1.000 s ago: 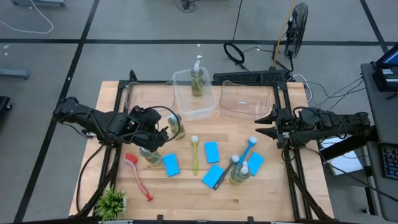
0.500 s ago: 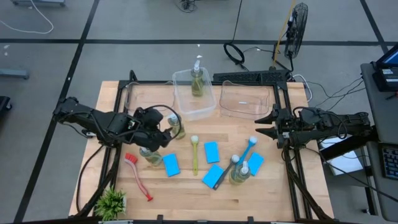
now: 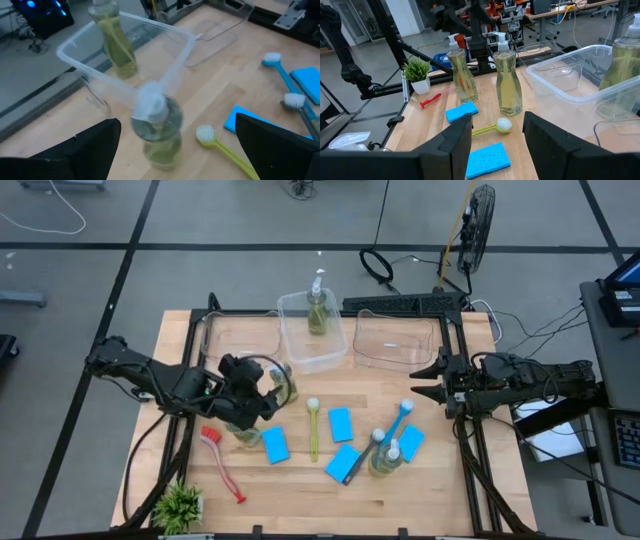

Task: Pick & Place Kitchen Sink Supplies
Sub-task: Put the liquid dishwashing soap into the middle transparent bin

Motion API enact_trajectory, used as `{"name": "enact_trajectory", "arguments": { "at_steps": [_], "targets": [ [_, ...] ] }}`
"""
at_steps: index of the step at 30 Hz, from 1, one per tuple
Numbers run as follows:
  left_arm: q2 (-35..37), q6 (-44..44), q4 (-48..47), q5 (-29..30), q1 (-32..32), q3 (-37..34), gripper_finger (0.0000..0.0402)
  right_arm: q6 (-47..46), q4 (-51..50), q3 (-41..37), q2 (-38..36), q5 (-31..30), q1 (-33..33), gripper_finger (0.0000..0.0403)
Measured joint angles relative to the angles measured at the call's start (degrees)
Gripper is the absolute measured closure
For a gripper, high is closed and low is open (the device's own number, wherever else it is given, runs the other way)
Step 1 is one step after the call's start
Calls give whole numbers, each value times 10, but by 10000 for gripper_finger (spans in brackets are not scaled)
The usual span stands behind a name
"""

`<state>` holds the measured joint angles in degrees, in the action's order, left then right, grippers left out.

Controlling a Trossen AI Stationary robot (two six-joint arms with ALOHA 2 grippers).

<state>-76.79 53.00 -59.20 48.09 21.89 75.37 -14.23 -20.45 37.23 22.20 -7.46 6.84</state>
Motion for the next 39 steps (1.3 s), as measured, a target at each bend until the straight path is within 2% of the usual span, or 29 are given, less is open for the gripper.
{"name": "enact_trajectory", "arguments": {
  "at_steps": [4,9,13,30,33,39],
  "targets": [
    [-1,12,38,6,29,-38,9,0,0,0,0,0,0,236],
    [-1,25,42,55,57,-44,9,0,0,0,0,0,0,236],
    [0,18,32,65,70,-44,9,0,0,0,0,0,0,236],
    [0,-159,149,64,70,-44,9,0,0,0,0,0,0,236],
    [0,-210,183,49,55,-44,9,0,0,0,0,0,0,236],
    [0,-307,240,-38,6,-44,9,0,0,0,0,0,0,236]
  ]
}}
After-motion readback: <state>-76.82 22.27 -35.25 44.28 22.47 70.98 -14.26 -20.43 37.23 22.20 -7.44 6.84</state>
